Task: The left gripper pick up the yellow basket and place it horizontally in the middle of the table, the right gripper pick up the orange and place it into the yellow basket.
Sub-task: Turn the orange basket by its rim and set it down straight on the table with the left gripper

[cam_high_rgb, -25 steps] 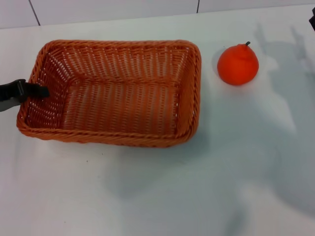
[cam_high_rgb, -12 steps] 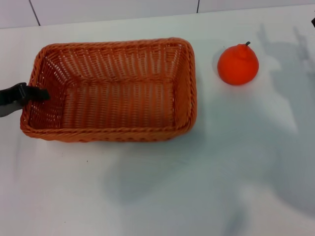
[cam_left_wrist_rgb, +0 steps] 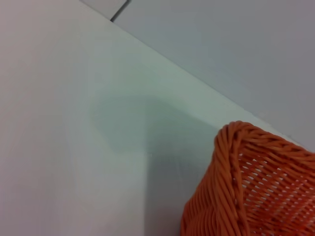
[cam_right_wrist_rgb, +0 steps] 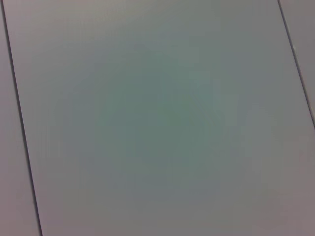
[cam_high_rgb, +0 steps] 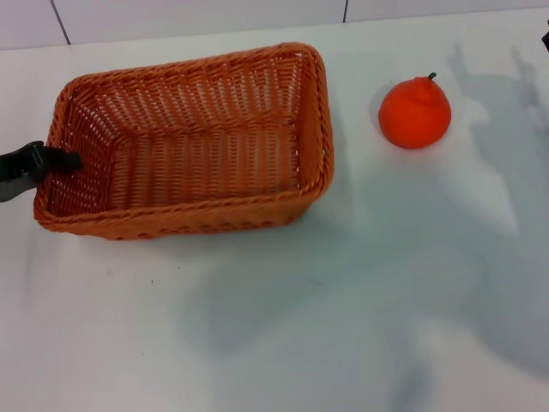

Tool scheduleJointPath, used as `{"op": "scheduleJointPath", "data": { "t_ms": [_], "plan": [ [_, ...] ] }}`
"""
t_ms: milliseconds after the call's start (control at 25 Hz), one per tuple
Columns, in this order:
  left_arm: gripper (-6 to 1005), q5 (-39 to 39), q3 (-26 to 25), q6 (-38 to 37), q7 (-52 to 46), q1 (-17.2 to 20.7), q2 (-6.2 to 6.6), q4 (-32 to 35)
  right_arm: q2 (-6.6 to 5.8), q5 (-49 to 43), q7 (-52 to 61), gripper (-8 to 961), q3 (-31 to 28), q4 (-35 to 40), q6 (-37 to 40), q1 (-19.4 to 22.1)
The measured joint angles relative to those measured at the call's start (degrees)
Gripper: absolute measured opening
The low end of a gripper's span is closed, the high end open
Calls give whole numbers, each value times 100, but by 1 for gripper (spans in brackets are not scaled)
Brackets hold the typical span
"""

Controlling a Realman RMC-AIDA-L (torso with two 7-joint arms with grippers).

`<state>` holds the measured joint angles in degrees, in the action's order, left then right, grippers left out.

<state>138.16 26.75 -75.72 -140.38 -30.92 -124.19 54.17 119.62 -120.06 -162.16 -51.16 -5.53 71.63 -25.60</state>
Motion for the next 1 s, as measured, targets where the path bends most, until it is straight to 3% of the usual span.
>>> {"op": "scheduleJointPath", "data": {
  "t_ms": [1000],
  "plan": [
    [161,-77,271,46,-57,17,-8,260,0,0,-9,946,0,0,-83,-36]
  ]
}}
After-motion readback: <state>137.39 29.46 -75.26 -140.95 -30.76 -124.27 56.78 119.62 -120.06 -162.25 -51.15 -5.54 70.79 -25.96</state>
